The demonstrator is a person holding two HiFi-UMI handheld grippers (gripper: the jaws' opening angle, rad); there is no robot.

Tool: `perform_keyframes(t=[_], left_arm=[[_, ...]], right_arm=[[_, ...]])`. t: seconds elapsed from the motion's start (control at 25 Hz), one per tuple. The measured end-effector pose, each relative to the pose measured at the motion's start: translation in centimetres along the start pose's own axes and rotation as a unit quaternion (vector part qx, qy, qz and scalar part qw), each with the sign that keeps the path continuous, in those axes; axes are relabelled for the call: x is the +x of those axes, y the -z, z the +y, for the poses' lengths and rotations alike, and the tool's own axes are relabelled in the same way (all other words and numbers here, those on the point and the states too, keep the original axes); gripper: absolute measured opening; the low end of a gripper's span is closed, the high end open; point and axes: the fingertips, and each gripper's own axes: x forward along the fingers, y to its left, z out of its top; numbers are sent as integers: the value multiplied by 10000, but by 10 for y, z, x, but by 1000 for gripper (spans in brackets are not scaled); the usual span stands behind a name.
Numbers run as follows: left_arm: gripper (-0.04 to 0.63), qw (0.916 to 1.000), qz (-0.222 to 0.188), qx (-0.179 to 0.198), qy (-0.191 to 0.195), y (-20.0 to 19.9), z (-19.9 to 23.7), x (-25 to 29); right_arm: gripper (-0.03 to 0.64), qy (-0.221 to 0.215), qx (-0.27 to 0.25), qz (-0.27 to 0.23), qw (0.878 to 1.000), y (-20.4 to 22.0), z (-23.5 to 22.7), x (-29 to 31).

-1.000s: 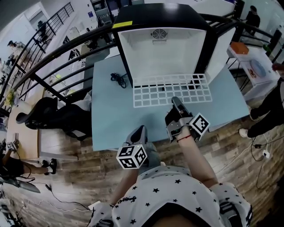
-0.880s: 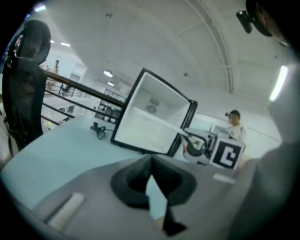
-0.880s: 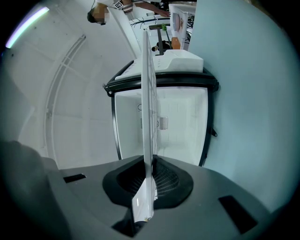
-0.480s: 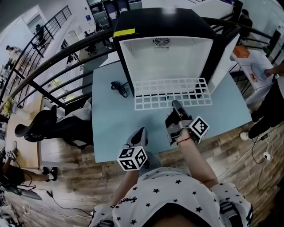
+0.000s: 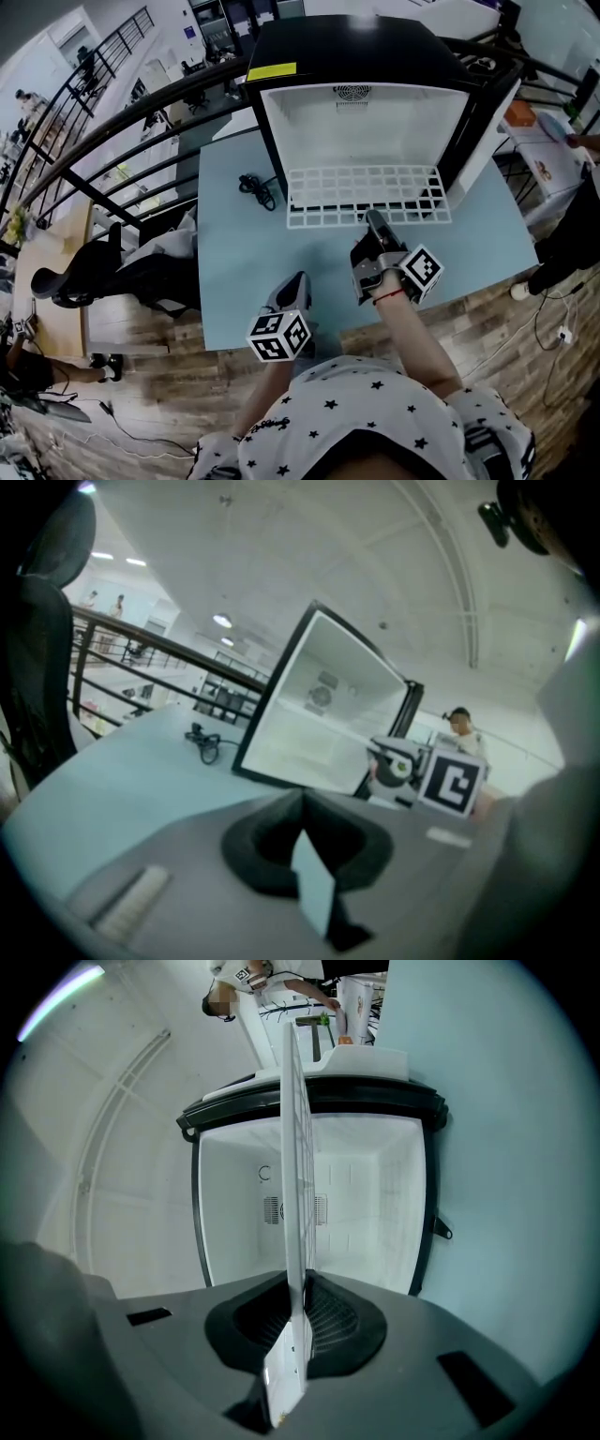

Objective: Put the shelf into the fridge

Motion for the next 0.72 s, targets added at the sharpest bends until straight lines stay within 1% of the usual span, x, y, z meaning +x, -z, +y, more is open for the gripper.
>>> perform_keyframes(t=[0.12, 0.32, 0.72], left_arm=[[6, 10000, 49, -43, -24, 1, 3, 2], [6, 9999, 94, -76, -26, 2, 6, 4], [6, 9999, 52, -124, -32, -4, 8, 7]], right_arm=[[40, 38, 26, -5, 10000, 0, -1, 7], [40, 26, -75, 26, 10000, -1, 1, 15], [40, 43, -12, 54, 10000, -2, 0, 17]])
